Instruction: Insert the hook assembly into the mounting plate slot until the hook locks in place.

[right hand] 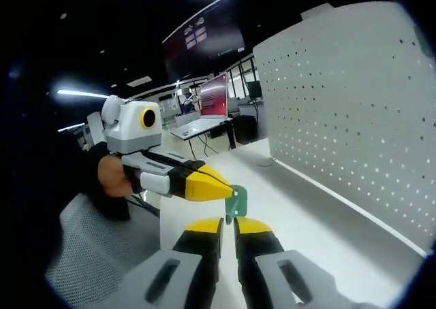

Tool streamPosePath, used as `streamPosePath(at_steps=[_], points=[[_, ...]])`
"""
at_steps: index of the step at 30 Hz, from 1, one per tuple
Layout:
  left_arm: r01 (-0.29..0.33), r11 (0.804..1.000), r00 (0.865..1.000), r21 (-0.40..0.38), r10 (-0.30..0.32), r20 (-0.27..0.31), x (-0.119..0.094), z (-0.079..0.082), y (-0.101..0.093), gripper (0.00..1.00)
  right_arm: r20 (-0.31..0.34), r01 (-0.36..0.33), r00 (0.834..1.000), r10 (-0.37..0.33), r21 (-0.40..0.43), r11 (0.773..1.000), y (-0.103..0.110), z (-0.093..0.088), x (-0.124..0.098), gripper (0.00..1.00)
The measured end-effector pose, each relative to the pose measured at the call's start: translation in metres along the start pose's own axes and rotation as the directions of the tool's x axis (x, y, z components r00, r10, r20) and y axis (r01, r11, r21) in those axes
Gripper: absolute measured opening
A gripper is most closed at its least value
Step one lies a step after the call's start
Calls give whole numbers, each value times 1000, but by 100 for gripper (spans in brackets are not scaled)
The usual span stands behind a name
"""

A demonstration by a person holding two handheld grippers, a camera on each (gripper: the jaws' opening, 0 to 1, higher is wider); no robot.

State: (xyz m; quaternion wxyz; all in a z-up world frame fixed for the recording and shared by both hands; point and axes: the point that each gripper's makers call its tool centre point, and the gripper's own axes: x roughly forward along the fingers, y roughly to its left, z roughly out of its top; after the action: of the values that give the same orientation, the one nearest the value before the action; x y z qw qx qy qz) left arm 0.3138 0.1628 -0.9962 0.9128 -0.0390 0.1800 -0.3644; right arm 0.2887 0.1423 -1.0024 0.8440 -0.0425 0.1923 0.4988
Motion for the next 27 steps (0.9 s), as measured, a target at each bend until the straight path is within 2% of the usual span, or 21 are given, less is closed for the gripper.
streamPosePath(at_steps=[9,22,27], points=[[14,999,1000,-35,-14,1,0,-1,-2,1,12,87,996,-87,-63,994,-5,9,12,4],[32,998,999,-50,-32,6,1,0,-6,1,-13,125,992,-127,-136,983,-6,7,17,3],[36,998,999,-57,-36,7,1,0,-7,1,-12,133,991,-136,-139,981,-7,7,17,2]])
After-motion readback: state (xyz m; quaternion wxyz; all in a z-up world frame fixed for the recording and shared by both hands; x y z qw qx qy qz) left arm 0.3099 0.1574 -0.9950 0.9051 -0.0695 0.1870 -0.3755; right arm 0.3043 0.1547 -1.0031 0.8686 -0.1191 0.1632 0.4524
